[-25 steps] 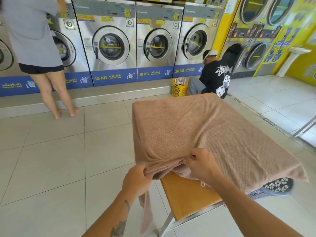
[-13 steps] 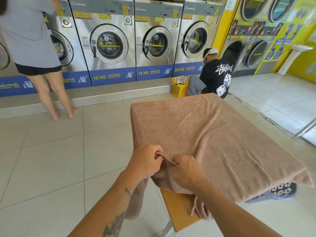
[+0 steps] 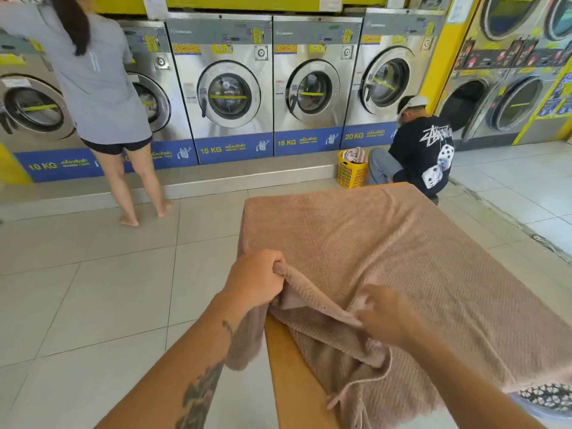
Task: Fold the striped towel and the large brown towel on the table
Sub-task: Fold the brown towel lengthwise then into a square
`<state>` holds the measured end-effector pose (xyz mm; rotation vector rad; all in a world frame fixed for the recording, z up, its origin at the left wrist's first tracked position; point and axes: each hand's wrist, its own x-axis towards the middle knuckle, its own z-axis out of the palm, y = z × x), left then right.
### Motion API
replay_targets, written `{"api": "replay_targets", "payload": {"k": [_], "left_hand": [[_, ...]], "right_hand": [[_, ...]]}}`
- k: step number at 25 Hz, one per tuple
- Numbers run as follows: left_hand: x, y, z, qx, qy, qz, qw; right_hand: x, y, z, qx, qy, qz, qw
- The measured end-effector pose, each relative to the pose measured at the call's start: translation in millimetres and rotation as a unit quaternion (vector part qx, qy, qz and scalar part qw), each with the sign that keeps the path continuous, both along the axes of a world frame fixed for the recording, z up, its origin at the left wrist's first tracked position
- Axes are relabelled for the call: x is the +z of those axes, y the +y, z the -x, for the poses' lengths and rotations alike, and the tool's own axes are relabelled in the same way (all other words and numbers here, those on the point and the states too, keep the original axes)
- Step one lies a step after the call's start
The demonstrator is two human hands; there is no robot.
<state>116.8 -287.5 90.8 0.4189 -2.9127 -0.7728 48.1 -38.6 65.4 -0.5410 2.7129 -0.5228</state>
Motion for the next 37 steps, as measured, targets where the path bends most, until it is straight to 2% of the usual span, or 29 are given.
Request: {"api": "replay_targets", "payload": {"k": [2,4,7,9,11,13,14,17,19,21,23,25,27,28,31,33,35,37], "left_hand": [[19,21,17,-0.038,-0.007,0.024,0.999],[25,32,27,-0.034,0.0,0.032,0.999],[10,21,27,-0.002,-0.007,0.009,1.0],[-8,-1,18,0.021,-0.041,-0.037,0.998],[-17,-20,16,0.037,-0.037,-0.105,0.993],[-13,-33,29,0.008,0.0,-0.12,0.993],[-6,-34,39,-0.018,0.016,-0.119,0.993],[16,-42,65,-0.085,0.055,-0.122,0.987],[9,-63,75,-0.089,0.07,-0.122,0.986],[-17,-86,78,-0.073,0.031,-0.142,0.987],[-50,-99,75,-0.051,-0.026,-0.206,0.977],[-71,-102,71,-0.019,-0.047,-0.306,0.951],[-74,-107,71,0.015,-0.016,-0.399,0.917],[-69,-115,75,0.041,0.013,-0.414,0.909],[-35,-150,97,0.073,0.096,-0.332,0.936],[-5,-169,110,0.035,0.139,-0.274,0.951],[23,-176,122,-0.039,0.148,-0.215,0.965],[41,-179,132,-0.117,0.135,-0.179,0.967]], "right_hand": [[6,-30,0,0.054,0.015,0.081,0.995],[14,-58,-1,0.068,0.028,0.141,0.987],[20,-58,13,-0.01,0.059,0.164,0.985],[22,-40,32,-0.063,0.062,0.144,0.986],[20,-25,48,-0.079,0.039,0.068,0.994],[20,-39,51,-0.017,0.01,-0.005,1.0],[20,-54,48,0.022,0.002,-0.006,1.0],[22,-116,38,0.065,0.04,0.072,0.995],[31,-144,44,0.001,0.055,0.124,0.991],[39,-153,53,-0.072,0.042,0.188,0.979],[52,-156,60,-0.105,0.036,0.256,0.96],[59,-157,61,-0.101,0.04,0.277,0.955],[57,-165,62,-0.1,0.039,0.248,0.963],[53,-169,63,-0.1,0.035,0.218,0.97],[46,-185,71,-0.13,0.045,0.12,0.983],[47,-200,75,-0.133,0.038,0.061,0.988],[54,-217,79,-0.085,0.01,0.086,0.993],[68,-238,83,-0.04,0.007,0.167,0.985]]}}
